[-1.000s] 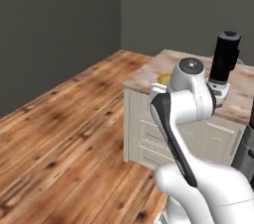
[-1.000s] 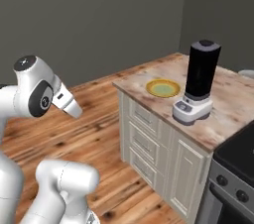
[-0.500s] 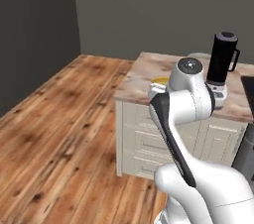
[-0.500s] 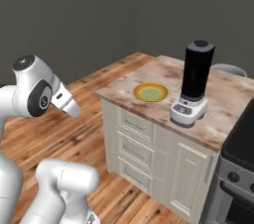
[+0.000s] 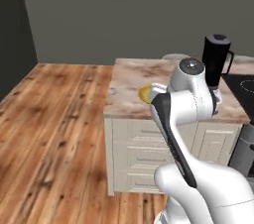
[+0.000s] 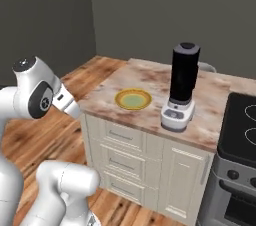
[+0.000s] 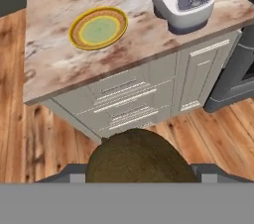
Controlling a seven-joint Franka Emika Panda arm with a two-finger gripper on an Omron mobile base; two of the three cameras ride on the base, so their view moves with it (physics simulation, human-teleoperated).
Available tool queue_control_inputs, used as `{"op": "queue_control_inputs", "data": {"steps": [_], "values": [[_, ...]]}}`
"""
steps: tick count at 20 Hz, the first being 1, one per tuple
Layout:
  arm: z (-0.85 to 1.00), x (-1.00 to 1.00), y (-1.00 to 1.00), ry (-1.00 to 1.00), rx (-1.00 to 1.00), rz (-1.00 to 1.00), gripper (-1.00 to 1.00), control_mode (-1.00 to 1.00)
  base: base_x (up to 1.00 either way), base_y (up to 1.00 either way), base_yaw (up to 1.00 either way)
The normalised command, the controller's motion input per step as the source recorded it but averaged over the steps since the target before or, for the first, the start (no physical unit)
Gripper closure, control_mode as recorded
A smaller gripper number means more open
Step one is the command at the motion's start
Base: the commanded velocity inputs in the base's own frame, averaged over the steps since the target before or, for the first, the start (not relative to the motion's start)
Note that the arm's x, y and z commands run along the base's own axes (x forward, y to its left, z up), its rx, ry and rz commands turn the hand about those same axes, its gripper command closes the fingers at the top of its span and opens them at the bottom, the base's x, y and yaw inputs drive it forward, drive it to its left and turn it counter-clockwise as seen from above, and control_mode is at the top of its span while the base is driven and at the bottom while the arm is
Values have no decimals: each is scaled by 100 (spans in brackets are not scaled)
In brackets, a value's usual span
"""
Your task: Pick the kiwi and mango from the fridge and place them on the plate next to the blender to make a fruit smoothie.
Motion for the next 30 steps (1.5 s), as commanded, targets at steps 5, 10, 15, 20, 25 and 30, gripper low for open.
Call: {"op": "queue_control_inputs", "data": {"steps": [5, 10, 15, 20, 25, 30], "values": [[0, 0, 0, 0, 0, 0, 100, 100, 72, 37, -34], [0, 0, 0, 0, 0, 0, 100, 100, 63, 23, -34], [0, 0, 0, 0, 0, 0, 100, 100, 50, 10, -27], [-55, 86, 0, 30, 2, -8, 100, -100, 0, 0, 0], [-70, 100, -9, 32, 7, 0, 100, -100, 0, 0, 0], [-53, 75, -9, 21, 3, 0, 100, -100, 0, 0, 0]]}}
